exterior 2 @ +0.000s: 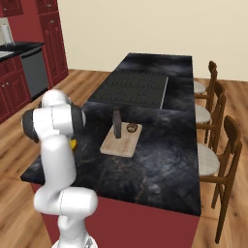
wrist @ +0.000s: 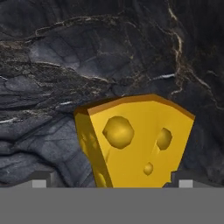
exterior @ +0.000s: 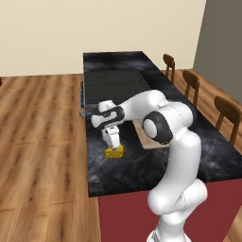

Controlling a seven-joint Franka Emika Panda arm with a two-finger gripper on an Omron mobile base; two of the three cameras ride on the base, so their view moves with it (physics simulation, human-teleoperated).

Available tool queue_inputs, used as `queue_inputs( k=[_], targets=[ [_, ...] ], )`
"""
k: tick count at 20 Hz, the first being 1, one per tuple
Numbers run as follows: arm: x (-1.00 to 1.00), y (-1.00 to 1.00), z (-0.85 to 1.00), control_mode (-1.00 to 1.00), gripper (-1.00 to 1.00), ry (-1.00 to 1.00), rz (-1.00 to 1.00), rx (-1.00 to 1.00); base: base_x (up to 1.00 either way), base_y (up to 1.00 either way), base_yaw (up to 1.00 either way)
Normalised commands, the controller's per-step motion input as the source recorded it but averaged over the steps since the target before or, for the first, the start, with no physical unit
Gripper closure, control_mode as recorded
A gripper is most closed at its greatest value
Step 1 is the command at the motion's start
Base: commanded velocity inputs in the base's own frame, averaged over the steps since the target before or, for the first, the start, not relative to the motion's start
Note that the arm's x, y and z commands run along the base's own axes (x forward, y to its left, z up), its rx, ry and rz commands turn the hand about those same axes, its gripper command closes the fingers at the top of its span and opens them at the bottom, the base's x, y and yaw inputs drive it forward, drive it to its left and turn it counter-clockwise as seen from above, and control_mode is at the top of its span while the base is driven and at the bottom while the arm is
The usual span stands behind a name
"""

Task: Retrieve the reheated potato from the microwave, then place the potato, cheese, and condiment on the cutting board.

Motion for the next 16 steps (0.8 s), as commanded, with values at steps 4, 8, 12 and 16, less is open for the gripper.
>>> queue_inputs(
  k=[4, 8, 12, 16],
  targets=[
    [-0.04, -0.05, -0.27, -1.0, -1.0, -0.22, -0.06, 0.0, 0.0, 0.0, 0.0],
    [0.03, -0.12, -0.25, -1.0, -1.0, -0.09, -0.06, 0.0, 0.0, 0.0, 0.0],
    [0.02, -0.12, -0.27, -1.0, -1.0, -0.02, -0.03, 0.01, 0.0, 0.0, 0.0],
    [0.04, -0.15, -0.26, -1.0, -1.0, -0.02, -0.01, 0.03, 0.0, 0.0, 0.0]
  ],
)
